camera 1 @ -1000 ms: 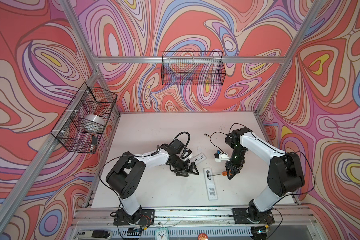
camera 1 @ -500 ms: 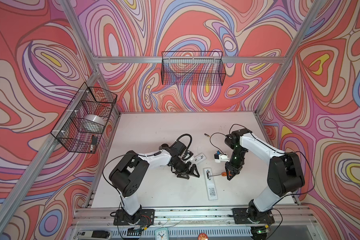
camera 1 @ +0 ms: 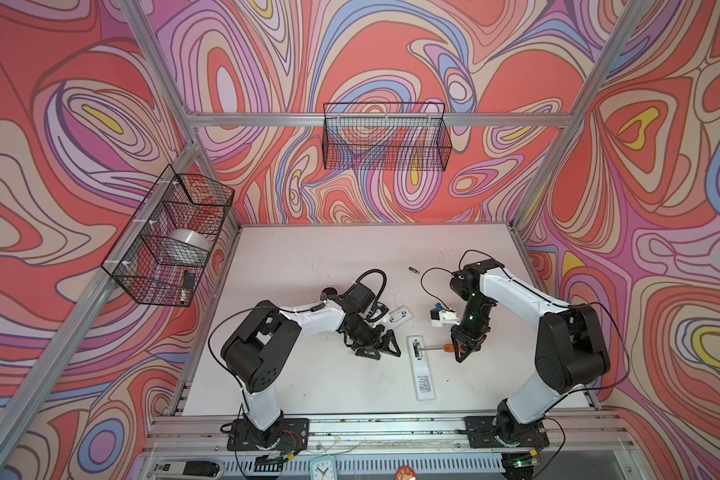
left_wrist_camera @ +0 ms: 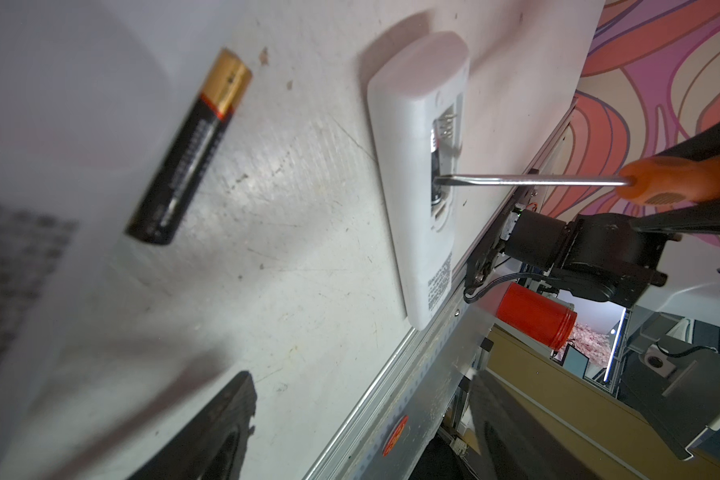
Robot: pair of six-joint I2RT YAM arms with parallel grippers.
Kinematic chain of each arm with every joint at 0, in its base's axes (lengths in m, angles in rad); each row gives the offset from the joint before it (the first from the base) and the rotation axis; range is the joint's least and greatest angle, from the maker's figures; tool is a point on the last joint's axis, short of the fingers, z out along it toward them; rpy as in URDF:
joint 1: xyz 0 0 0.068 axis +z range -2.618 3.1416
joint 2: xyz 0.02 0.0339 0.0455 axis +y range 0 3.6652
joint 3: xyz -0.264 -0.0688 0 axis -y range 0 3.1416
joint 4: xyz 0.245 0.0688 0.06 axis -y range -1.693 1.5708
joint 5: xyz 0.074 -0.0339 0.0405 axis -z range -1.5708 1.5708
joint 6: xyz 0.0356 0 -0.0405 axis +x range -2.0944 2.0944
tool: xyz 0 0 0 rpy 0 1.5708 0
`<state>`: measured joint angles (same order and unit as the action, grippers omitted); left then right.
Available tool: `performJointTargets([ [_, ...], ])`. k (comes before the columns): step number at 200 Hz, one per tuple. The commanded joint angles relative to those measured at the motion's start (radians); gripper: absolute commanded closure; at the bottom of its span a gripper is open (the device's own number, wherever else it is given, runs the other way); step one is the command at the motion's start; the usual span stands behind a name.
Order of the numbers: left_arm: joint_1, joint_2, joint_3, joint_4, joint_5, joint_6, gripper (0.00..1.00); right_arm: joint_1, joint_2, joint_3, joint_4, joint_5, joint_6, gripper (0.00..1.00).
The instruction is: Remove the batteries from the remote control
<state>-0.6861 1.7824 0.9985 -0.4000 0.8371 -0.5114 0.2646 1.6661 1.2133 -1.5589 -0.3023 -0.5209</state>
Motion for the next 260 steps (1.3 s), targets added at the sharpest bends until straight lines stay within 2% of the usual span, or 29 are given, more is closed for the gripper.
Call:
performJointTargets([
  [1,-0.010,0.019,0.034,0.001,0.000,-0.003,0.16,-0.022,-0.020,0.040,0.034,0.132,0.098,1.00],
  [83,-0.024,0.039,0.061,-0.006,0.001,-0.002,0.17,-0.022,-0.032,-0.001,0.027,0.050,0.066,1.00],
  [108,-0.035,0.060,0.080,0.001,0.008,-0.004,0.17,-0.021,-0.005,0.000,0.031,-0.018,0.067,1.00],
  [147,-0.056,0.101,0.120,0.010,0.026,-0.008,0.26,-0.001,0.041,-0.014,0.034,-0.107,0.076,1.00],
  [195,-0.061,0.142,0.123,0.030,0.045,-0.016,0.41,0.005,0.049,-0.009,0.027,-0.146,0.053,1.00],
  [260,-0.058,0.160,0.129,0.016,0.038,-0.004,0.43,0.006,0.031,0.015,0.039,-0.183,0.038,1.00],
])
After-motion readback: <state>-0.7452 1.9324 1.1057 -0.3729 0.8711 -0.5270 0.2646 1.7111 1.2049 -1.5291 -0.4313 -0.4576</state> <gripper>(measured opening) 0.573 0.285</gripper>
